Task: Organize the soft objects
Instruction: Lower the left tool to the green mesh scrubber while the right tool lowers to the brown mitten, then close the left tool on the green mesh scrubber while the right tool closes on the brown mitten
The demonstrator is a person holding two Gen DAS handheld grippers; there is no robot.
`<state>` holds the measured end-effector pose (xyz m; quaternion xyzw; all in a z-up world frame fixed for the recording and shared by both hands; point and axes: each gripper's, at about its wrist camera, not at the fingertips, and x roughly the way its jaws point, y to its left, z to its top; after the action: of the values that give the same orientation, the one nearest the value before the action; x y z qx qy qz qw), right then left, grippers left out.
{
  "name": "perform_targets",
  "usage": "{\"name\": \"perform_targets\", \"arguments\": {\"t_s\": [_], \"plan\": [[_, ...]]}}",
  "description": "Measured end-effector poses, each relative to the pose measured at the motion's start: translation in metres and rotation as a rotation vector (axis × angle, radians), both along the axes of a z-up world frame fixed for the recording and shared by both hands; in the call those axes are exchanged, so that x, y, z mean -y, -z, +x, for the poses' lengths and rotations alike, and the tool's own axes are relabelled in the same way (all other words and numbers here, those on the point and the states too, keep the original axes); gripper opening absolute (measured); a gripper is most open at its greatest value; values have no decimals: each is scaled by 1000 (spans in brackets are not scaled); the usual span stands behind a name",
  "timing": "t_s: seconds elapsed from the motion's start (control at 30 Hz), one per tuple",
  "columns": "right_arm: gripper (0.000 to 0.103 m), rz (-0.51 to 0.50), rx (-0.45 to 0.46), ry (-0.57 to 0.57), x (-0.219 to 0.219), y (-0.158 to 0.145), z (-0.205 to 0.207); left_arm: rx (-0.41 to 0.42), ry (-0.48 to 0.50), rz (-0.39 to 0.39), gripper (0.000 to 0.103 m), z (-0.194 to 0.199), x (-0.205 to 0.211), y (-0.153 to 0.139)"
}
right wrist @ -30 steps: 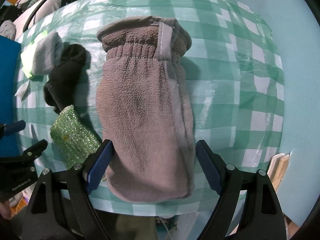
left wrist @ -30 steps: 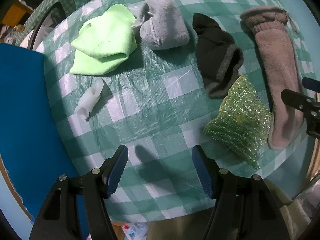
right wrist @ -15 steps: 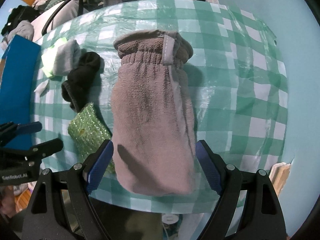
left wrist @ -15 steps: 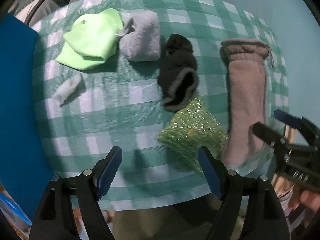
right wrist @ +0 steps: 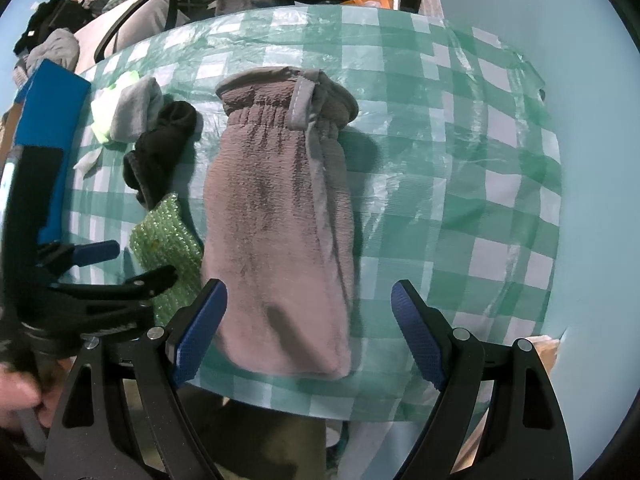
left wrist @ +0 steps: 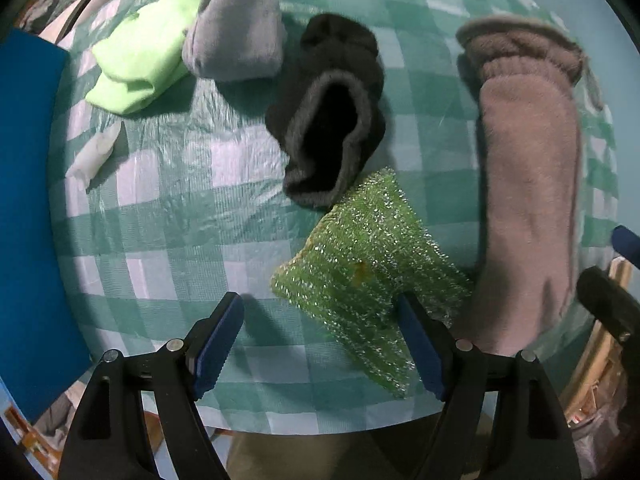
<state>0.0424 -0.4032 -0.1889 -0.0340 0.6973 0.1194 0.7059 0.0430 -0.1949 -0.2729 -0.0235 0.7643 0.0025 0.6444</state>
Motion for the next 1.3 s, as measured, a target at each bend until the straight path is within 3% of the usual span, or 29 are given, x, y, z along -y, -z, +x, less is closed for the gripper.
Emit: {"name": "perform_targets", "arguments": {"t_s": [0.27,1.03,1.3], "plan": [[84,8,-4,-4,0,5,0,-8,-13,15,92,1,-8,7],[84,36,-13,-2,-21,13,3,-14,-12,59,93,-20,-83,17],[84,93,-32,43,-30,21,9,-33,-84,-4,93,-32,-104,12]]}}
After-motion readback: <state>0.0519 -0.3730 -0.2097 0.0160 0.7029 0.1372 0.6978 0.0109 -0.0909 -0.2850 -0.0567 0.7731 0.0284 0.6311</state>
